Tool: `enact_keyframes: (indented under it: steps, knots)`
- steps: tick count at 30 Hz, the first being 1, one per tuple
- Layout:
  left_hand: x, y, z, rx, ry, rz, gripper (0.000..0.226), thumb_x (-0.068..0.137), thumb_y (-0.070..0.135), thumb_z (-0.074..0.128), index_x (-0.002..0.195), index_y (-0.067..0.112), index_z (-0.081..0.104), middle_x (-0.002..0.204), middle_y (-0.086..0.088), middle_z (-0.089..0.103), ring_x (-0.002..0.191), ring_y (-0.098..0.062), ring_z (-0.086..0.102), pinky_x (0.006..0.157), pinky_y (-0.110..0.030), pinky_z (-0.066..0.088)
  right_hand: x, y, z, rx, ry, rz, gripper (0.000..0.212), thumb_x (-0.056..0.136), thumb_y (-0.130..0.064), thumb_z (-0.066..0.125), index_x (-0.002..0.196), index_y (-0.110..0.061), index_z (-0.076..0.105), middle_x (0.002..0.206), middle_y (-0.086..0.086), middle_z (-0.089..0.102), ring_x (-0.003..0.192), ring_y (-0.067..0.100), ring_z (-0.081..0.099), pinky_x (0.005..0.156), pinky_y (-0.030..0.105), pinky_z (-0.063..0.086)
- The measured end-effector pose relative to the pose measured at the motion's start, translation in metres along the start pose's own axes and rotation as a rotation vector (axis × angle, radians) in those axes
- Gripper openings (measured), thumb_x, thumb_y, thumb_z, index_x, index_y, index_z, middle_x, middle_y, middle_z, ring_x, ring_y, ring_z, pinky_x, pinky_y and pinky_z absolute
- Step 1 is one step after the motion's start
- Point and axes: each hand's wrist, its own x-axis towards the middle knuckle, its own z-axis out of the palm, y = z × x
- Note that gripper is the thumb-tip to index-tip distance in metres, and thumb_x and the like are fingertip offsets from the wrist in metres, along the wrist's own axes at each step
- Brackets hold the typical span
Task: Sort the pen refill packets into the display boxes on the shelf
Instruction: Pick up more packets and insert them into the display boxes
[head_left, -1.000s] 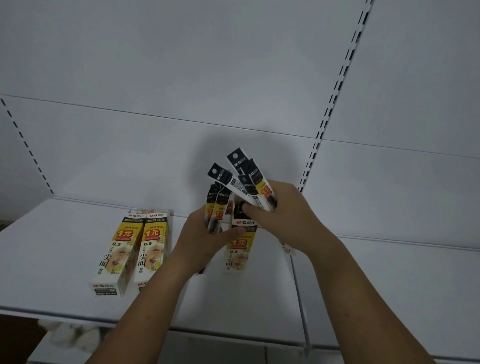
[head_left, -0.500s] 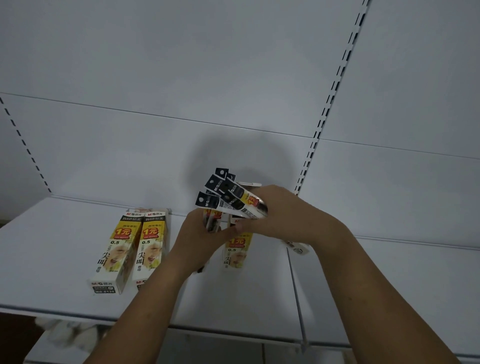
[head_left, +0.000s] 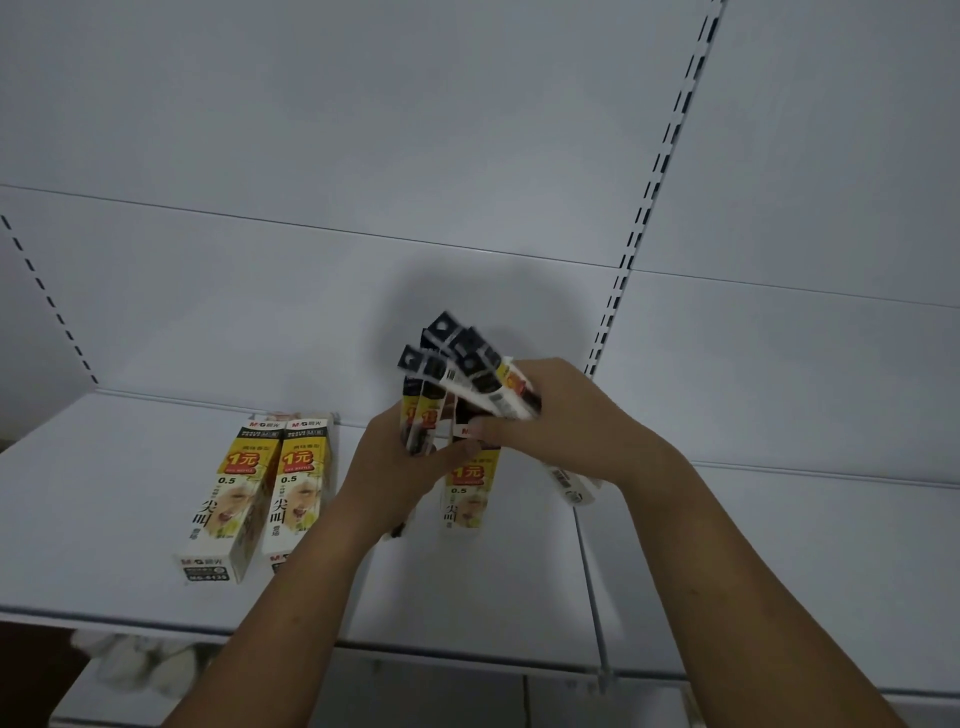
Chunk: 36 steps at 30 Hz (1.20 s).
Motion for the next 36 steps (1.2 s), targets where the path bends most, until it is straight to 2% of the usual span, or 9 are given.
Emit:
enact_keyframes:
  steps: [2, 5, 7, 11, 15, 21, 28, 31, 36]
  knots:
    - [0.000, -0.001, -0.001, -0.019, -0.020, -0.005, 0.021, 0.089, 0.011, 0.081, 0.106, 0.017, 0.071, 0.065, 0.025, 0.068, 0.055, 0.008, 0.061, 0.050, -0.009, 0.045, -0.003, 0.000, -0.004, 0.112, 0.178, 0.021, 0.021, 0.090, -0.043, 0.076, 0.088, -0.023, 0.070, 0.074, 0.004, 0.066, 0.059, 0.016, 0.059, 0.060, 0.027, 0.054]
    - [0.000, -0.002, -0.002, 0.003, -0.028, -0.003, 0.025, 0.088, 0.016, 0.082, 0.109, 0.022, 0.070, 0.071, 0.028, 0.070, 0.062, 0.009, 0.064, 0.053, -0.010, 0.048, -0.008, 0.001, -0.005, 0.269, 0.390, 0.087, 0.030, 0.094, -0.049, 0.064, 0.081, -0.022, 0.066, 0.065, 0.002, 0.061, 0.059, 0.005, 0.055, 0.057, 0.015, 0.047]
    - [0.001, -0.003, -0.001, 0.008, -0.026, -0.002, 0.025, 0.089, 0.015, 0.082, 0.109, 0.023, 0.070, 0.071, 0.030, 0.070, 0.064, 0.011, 0.065, 0.054, -0.009, 0.048, -0.010, 0.005, -0.004, 0.417, 0.429, 0.143, 0.030, 0.102, -0.043, 0.061, 0.082, -0.021, 0.069, 0.066, -0.006, 0.062, 0.062, 0.006, 0.059, 0.063, 0.022, 0.048]
    - [0.001, -0.004, -0.001, 0.005, -0.031, 0.004, 0.027, 0.089, 0.016, 0.081, 0.112, 0.022, 0.070, 0.076, 0.029, 0.072, 0.068, 0.011, 0.066, 0.056, -0.009, 0.049, -0.015, 0.013, -0.001, 0.660, 0.429, 0.116, 0.033, 0.109, -0.026, 0.051, 0.088, -0.013, 0.072, 0.070, 0.006, 0.057, 0.059, 0.021, 0.057, 0.058, 0.032, 0.047]
    - [0.002, -0.006, -0.001, 0.000, -0.040, 0.011, 0.027, 0.089, 0.013, 0.081, 0.114, 0.019, 0.071, 0.070, 0.029, 0.069, 0.064, 0.011, 0.064, 0.055, -0.008, 0.047, -0.019, 0.015, 0.000, 0.704, 0.530, 0.114, 0.036, 0.110, -0.030, 0.049, 0.089, -0.012, 0.072, 0.068, 0.006, 0.062, 0.066, 0.027, 0.066, 0.068, 0.041, 0.056]
    - [0.000, -0.009, 0.000, -0.044, -0.051, 0.011, 0.027, 0.090, 0.008, 0.079, 0.115, 0.014, 0.070, 0.072, 0.027, 0.071, 0.066, 0.010, 0.066, 0.056, -0.008, 0.049, -0.020, 0.011, 0.007, 0.718, 0.701, 0.145, 0.042, 0.102, -0.040, 0.062, 0.068, -0.016, 0.056, 0.060, 0.005, 0.055, 0.053, 0.022, 0.052, 0.054, 0.032, 0.046]
    - [0.001, -0.009, 0.000, -0.052, -0.054, 0.016, 0.032, 0.089, 0.010, 0.080, 0.119, 0.015, 0.070, 0.081, 0.026, 0.075, 0.070, 0.010, 0.067, 0.058, -0.009, 0.050, -0.012, -0.001, 0.012, 0.711, 0.640, 0.153, 0.049, 0.085, -0.060, 0.065, 0.070, -0.017, 0.047, 0.053, 0.001, 0.044, 0.046, 0.016, 0.039, 0.048, 0.029, 0.037]
    - [0.001, -0.010, 0.000, -0.051, -0.056, 0.021, 0.033, 0.089, 0.011, 0.080, 0.120, 0.014, 0.070, 0.083, 0.025, 0.075, 0.072, 0.009, 0.068, 0.058, -0.010, 0.051, -0.002, -0.004, 0.010, 0.827, 0.581, 0.181, 0.057, 0.090, -0.070, 0.059, 0.089, -0.015, 0.048, 0.057, 0.000, 0.036, 0.046, 0.014, 0.030, 0.046, 0.027, 0.029]
    - [0.002, -0.011, -0.001, -0.047, -0.056, 0.021, 0.033, 0.090, 0.014, 0.080, 0.121, 0.015, 0.070, 0.085, 0.025, 0.075, 0.074, 0.009, 0.068, 0.060, -0.010, 0.051, 0.005, -0.006, 0.012, 1.100, 0.522, 0.218, 0.018, 0.090, -0.031, 0.051, 0.102, -0.018, 0.053, 0.055, -0.004, 0.042, 0.041, 0.012, 0.033, 0.055, 0.030, 0.038]
